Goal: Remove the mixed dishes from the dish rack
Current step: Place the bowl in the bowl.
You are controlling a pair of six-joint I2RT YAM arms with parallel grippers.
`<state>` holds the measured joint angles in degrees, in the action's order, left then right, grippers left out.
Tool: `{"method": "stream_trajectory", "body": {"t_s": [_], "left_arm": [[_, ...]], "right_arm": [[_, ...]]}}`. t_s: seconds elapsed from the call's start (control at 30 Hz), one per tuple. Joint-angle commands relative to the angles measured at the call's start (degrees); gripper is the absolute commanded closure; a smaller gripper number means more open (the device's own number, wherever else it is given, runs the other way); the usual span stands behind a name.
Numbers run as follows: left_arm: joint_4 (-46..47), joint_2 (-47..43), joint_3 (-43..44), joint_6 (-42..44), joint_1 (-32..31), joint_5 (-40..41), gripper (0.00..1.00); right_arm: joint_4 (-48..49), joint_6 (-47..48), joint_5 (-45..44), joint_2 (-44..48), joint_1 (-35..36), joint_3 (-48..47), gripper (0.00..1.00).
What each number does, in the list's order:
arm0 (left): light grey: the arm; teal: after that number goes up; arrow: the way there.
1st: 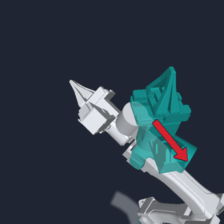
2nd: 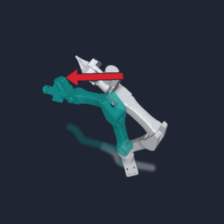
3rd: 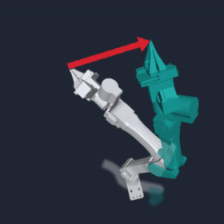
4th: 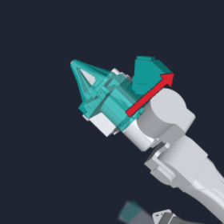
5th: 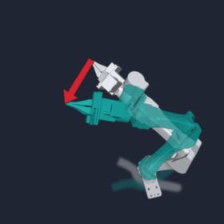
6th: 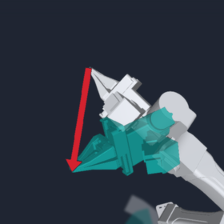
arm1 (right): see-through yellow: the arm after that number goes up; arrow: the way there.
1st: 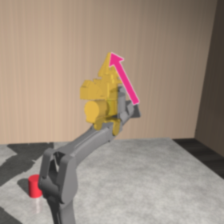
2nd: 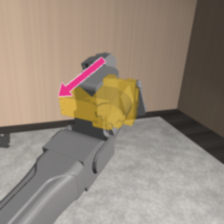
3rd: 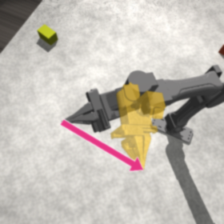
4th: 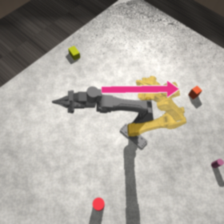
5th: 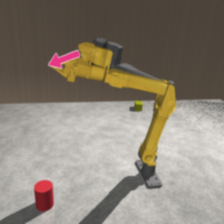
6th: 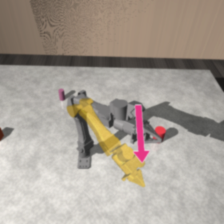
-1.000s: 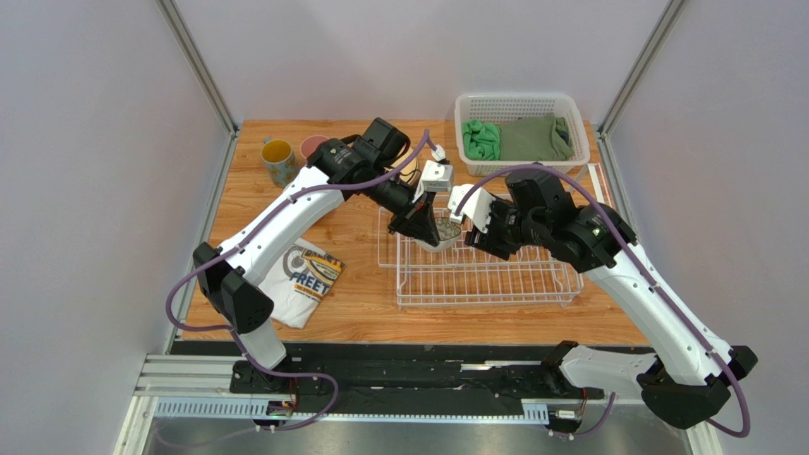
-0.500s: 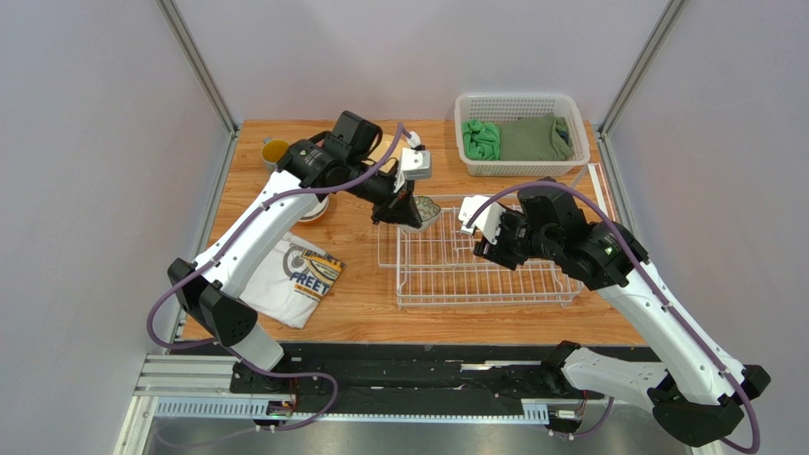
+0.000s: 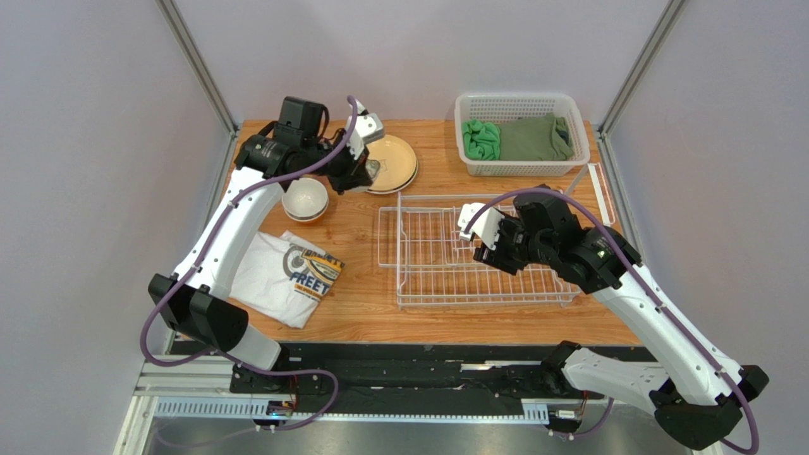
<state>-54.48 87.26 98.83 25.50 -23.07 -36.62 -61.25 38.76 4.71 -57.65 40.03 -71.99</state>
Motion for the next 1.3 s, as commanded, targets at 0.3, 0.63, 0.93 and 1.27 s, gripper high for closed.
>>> {"method": "stream_trajectory", "body": {"t_s": [0.3,0.63,0.93,1.27], "left_arm": [[12.28,-5.52,-12.07,2.71,7.07,25.26,1.00],[23.62,-7.37,-24.90,5.09,7.34,36.09,1.00],[33.12,-5.18,-30.36,3.78,8.04,36.45,1.00],[38.57,0.27,-31.68,1.84,10.15,35.83,1.00]], "right_arm": [[4.74,-1.67,-1.28,-0.62,-0.04,1.76,0.49],[5.62,-1.76,-1.55,-1.33,-0.04,3.43,0.49],[5.62,-2.20,-1.63,-1.68,-0.13,4.66,0.50],[5.79,-2.46,-2.69,-0.98,-0.13,5.98,0.50]]}}
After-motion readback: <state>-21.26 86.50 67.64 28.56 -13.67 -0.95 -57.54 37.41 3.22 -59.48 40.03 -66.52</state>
